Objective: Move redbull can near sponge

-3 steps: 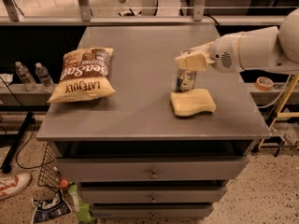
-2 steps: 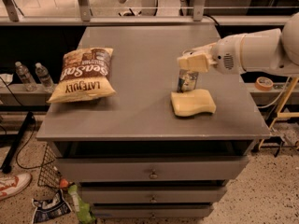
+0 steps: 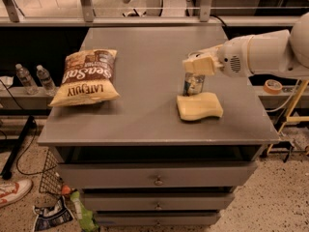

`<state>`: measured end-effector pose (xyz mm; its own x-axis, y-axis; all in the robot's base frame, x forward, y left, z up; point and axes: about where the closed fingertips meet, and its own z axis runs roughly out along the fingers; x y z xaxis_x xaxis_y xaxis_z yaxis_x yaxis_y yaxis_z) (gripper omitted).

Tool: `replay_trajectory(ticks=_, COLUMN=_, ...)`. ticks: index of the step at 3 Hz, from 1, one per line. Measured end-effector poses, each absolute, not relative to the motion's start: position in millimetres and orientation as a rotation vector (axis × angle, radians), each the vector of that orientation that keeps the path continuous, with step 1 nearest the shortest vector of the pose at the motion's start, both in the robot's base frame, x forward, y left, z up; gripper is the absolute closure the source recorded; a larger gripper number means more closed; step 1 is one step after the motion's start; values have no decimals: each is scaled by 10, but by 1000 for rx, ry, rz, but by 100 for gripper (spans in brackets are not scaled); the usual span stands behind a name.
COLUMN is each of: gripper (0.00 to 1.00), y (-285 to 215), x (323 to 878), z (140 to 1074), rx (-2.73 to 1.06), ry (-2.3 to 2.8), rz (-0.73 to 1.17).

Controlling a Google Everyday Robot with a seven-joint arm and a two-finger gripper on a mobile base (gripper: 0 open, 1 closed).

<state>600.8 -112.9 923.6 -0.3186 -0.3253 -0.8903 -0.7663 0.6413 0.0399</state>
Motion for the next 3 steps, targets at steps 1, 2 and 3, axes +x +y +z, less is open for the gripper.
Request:
replay_trajectory(ticks=1, gripper=36, y=-1106, x=6006, z=9236, rx=-866, ry=1906, rz=583)
replay_trajectory(ticks=2, gripper=4, y=-1084, x=6002, z=9246, rx=-871, ry=1902, rz=581)
replay_trajectory(ticks=3, gripper=0, y=-1085, x=6001, z=9257, rx=-871, ry=1899, rz=576)
